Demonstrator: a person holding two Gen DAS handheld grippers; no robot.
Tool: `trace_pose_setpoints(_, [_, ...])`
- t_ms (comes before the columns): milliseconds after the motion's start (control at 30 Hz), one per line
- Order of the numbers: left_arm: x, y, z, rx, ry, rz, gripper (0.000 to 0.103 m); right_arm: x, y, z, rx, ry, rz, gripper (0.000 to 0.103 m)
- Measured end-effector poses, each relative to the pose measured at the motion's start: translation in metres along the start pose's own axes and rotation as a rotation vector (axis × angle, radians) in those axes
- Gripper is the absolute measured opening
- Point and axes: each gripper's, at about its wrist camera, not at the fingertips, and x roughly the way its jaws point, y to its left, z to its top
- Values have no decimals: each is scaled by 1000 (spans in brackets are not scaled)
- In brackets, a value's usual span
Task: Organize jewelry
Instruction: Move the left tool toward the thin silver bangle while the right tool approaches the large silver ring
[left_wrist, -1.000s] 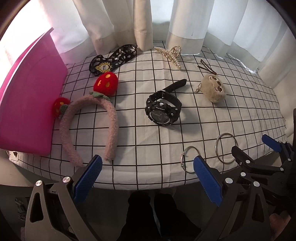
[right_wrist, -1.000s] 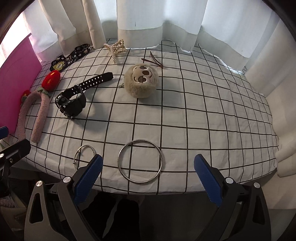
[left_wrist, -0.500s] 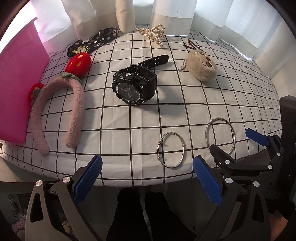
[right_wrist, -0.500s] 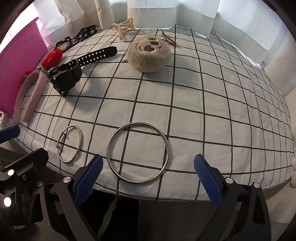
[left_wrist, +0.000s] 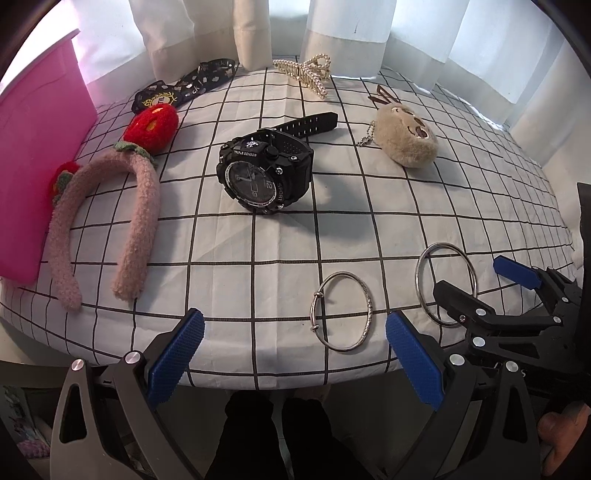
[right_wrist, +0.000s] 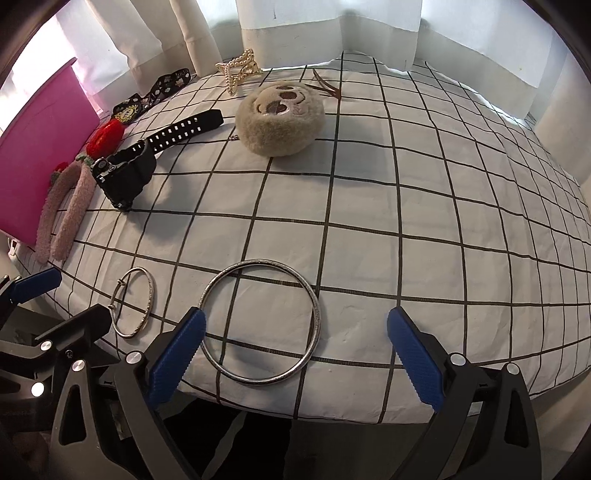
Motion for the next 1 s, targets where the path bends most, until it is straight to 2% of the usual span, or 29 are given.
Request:
trace_pose_setpoints(133, [0, 6, 1, -20, -2, 0, 97, 2, 20, 0, -76, 0, -47, 94])
trace_pose_setpoints(300, [7, 8, 0, -22, 13, -3, 97, 9, 22, -2, -106, 6, -78, 94])
trace_pose_setpoints(700, [24, -14, 1, 22, 37, -39, 97, 4, -11, -4, -47, -24, -98, 94])
trace_pose_setpoints(800, [32, -16, 1, 22, 48, -32, 97, 3, -12, -5, -41, -37, -100, 94])
trace_pose_setpoints(1000, [34, -18, 0, 27, 7, 0, 97, 2, -16, -6, -24, -58, -108, 94])
